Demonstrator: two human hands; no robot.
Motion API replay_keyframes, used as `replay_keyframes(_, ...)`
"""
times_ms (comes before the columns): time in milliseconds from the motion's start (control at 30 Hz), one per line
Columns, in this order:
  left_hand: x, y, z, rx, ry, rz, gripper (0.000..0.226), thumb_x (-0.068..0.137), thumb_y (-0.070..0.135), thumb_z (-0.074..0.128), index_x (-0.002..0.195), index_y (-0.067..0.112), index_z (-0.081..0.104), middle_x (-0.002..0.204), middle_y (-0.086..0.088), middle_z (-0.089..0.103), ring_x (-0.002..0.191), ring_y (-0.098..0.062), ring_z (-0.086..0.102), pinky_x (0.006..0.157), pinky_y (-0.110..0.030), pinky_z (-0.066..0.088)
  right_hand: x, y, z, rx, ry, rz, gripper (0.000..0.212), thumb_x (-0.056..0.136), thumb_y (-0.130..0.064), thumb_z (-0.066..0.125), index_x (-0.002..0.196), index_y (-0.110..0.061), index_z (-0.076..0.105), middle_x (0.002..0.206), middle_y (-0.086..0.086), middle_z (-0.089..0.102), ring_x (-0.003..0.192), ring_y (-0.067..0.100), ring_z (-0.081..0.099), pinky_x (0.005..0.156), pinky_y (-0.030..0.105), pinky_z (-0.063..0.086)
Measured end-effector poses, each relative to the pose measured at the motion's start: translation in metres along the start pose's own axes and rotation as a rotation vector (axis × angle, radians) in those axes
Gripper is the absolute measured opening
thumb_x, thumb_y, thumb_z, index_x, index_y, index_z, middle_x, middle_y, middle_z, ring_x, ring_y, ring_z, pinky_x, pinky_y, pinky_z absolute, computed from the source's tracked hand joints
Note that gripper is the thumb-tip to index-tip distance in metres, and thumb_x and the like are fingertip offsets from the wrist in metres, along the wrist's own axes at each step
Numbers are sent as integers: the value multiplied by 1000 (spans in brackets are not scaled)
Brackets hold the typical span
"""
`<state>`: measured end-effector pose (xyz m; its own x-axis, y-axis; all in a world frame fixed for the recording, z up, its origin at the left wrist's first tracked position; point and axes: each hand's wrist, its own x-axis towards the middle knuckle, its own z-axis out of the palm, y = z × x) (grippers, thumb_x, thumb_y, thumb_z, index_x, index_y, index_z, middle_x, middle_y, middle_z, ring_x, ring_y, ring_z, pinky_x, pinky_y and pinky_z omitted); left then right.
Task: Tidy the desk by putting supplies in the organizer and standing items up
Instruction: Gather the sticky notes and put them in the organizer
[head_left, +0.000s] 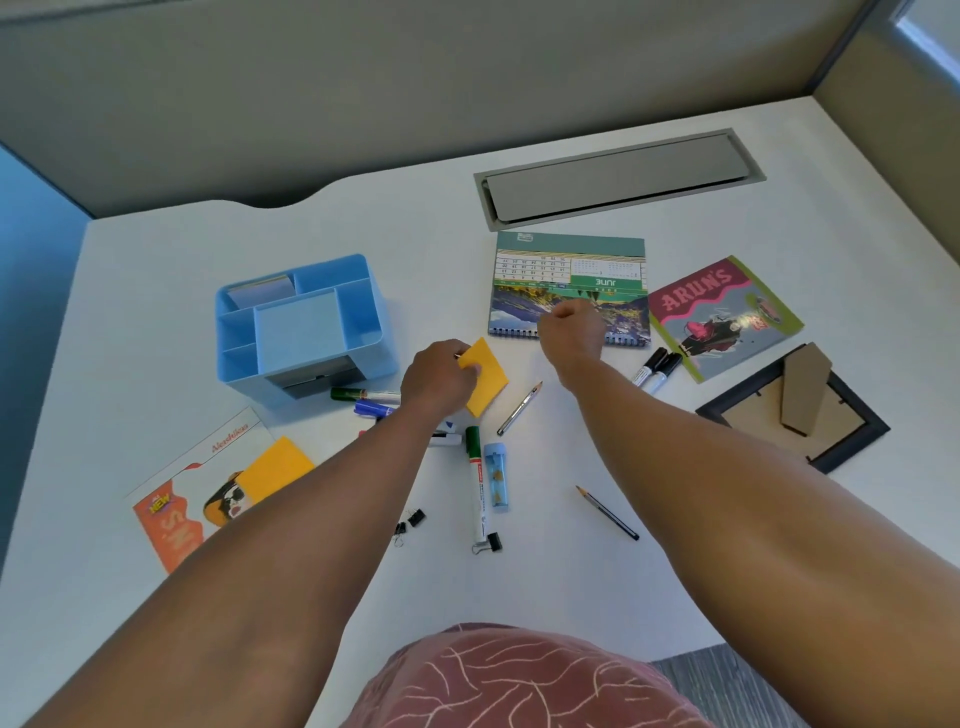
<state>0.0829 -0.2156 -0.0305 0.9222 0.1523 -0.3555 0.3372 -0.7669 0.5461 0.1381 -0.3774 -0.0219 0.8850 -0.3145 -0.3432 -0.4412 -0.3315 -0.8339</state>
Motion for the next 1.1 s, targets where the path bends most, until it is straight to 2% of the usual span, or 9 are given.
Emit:
replay_keyframes(67,-3,-1,-5,-88,34,-16,33,96,31,57,127,19,62,123,-4,66,109,-25,60,78,-28,40,-5,-2,3,6,-116,-16,11,81,-4,55,86,-6,65,77,3,60,70,17,52,58,28,45)
replay_keyframes(133,-6,-3,-12,-178,63,-22,31,96,29,58,124,18,64,120,-4,67,106,-24,61,78,-27,40,-12,-3,7,-9,-258,-31,3,86,-14,62,87,-12,65,83,4,65,75,18,56,63,31,48)
replay_keyframes(233,-13,-11,-23,-259,90,-45,32,96,29,60,124,16,65,119,-5,68,105,-25,61,82,-31,47,-24,-6,19,-66,-469,-57,21,90,-25,66,102,-8,69,102,9,69,83,17,61,66,29,51)
replay_keyframes(367,-25,-34,-33,-335,82,-91,32,95,29,61,123,14,66,117,-7,68,103,-26,63,84,-34,50,-42,-12,35,-243,-650,-103,24,89,-20,67,112,-12,67,105,6,63,89,19,59,68,28,52)
replay_keyframes(567,-56,-79,-50,-533,22,-229,36,97,28,63,129,13,60,120,-6,61,103,-27,62,73,-37,58,-67,-11,60,-384,-817,-167,27,85,-12,69,112,-11,69,105,11,66,86,19,61,63,22,52)
replay_keyframes(667,-71,-106,-58,-610,31,-296,33,95,26,67,126,16,63,125,-8,61,107,-24,62,81,-32,56,-80,-13,74,-420,-882,-165,24,86,-11,70,109,-11,70,102,14,67,82,21,62,67,25,54)
replay_keyframes(833,-100,-148,-71,-763,142,-434,32,91,17,71,122,12,66,111,-11,67,90,-16,64,65,-16,52,-107,-16,101,-320,-949,-119,21,85,-4,71,104,-11,68,101,11,65,74,18,70,64,22,58)
replay_keyframes(1000,-112,-181,-79,-800,281,-527,24,83,17,75,105,25,71,107,-5,71,96,-19,69,92,-35,57,-133,-22,131,-341,-1021,-120,34,84,2,70,117,-4,64,103,12,64,84,22,71,76,30,61)
replay_keyframes(1100,-118,-193,-83,-815,356,-565,29,79,18,75,106,25,72,115,-4,69,98,-21,69,93,-39,57,-144,-23,145,-368,-1039,-118,35,83,5,69,117,-1,63,97,12,66,88,28,73,85,39,60)
